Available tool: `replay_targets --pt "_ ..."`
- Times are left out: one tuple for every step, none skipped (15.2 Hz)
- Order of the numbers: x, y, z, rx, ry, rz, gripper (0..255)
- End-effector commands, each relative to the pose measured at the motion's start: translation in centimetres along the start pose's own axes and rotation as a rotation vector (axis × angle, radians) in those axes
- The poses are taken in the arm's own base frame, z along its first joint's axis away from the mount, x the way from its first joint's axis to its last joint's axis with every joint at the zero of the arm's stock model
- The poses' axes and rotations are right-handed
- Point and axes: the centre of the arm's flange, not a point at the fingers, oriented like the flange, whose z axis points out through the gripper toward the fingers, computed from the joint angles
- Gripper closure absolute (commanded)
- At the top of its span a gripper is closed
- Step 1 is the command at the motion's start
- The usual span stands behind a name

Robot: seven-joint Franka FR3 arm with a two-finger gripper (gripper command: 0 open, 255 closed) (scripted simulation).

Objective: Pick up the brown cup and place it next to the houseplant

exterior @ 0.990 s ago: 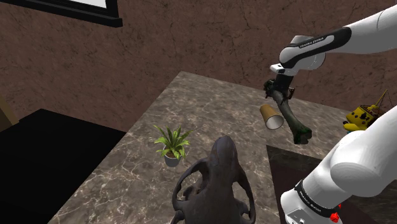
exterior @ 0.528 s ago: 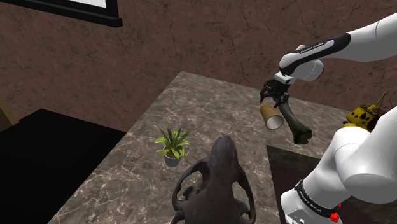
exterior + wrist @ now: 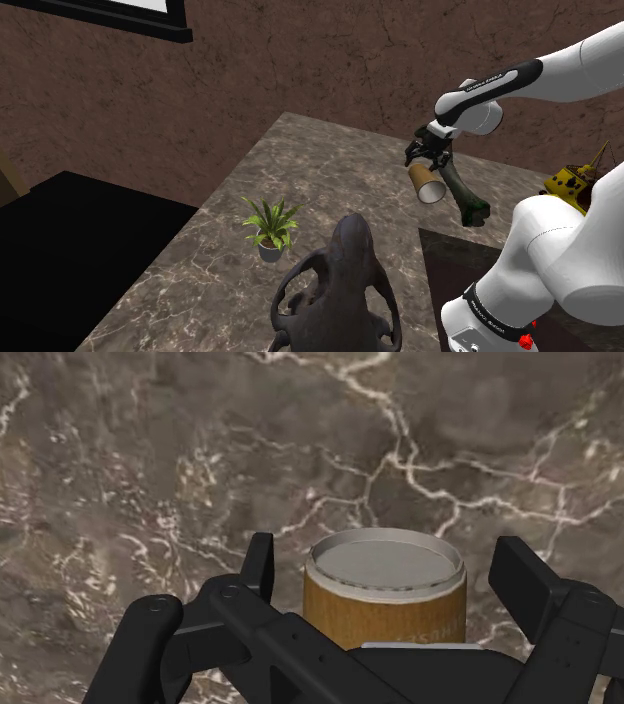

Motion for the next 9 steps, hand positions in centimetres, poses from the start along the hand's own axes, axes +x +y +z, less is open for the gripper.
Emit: replay_targets --pt "0.0 0.0 0.01 0.0 0.0 -0.001 0" --pt "0.0 0.0 0.01 0.0 0.0 -0.001 0" --pt "0.0 0.0 0.01 0.0 0.0 -0.001 0" --pt "0.0 0.0 0.02 0.0 0.0 -0.001 255" --pt "0.0 0.0 0.02 0.0 0.0 -0.001 255" --pt "0.0 0.0 0.02 0.0 0.0 -0.001 255" --pt "0.0 0.0 0.02 0.0 0.0 -0.001 255" --pt "0.0 0.0 0.02 0.0 0.0 -0.001 255" --pt "-0.01 0.0 0.02 0.0 0.0 0.0 255"
